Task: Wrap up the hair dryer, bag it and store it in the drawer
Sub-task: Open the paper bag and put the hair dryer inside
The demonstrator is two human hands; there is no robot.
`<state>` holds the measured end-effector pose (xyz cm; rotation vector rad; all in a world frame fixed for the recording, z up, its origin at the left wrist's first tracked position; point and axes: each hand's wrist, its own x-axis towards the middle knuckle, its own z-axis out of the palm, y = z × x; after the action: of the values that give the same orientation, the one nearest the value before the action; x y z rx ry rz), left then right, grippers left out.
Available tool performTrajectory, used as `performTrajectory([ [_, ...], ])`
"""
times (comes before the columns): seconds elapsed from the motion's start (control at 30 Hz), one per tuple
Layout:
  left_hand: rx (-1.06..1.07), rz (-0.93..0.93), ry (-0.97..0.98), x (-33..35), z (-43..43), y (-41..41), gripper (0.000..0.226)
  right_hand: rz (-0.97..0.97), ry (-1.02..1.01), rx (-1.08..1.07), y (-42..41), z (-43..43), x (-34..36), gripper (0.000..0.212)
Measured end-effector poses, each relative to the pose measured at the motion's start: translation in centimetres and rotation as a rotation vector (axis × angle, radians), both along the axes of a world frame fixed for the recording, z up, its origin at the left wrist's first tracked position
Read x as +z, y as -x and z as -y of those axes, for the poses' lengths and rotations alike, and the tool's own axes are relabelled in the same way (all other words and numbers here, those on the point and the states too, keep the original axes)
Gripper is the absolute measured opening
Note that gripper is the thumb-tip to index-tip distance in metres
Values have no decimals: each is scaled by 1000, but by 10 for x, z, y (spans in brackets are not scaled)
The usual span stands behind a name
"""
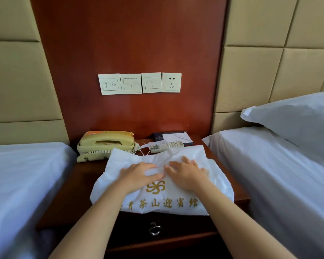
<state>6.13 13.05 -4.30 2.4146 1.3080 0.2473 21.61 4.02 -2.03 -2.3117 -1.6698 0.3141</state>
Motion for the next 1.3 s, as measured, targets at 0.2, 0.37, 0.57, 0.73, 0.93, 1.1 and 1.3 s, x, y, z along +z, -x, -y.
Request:
performTrajectory([
  [0.2,46,275,77,-13,-16,15,77,-108,28,-82,-1,-1,-8,60],
  [0.37,190,47,-169,-18,-16,24,94,-126,-19,-96,-1,5,-11,67],
  [0.57,218,112,-85,-28,-20,40,100,-111,-215,-45,-1,21,-21,69],
  [0.73,313,65,-50,-30,-29,35,102,-88,-287,-48,-12,-7,-23,57],
  [0.93,456,-2,-118,-27,-30,26,81,-74,-315,2,-24,-30,-22,51],
  [1.1,486,-183,-166,-12,-28,28,84,-16,-163,9,-26,-30,-13,54],
  [1.3,266,-149,-231,13,1,39,59,138,-197,66,-20,-5,1,48],
])
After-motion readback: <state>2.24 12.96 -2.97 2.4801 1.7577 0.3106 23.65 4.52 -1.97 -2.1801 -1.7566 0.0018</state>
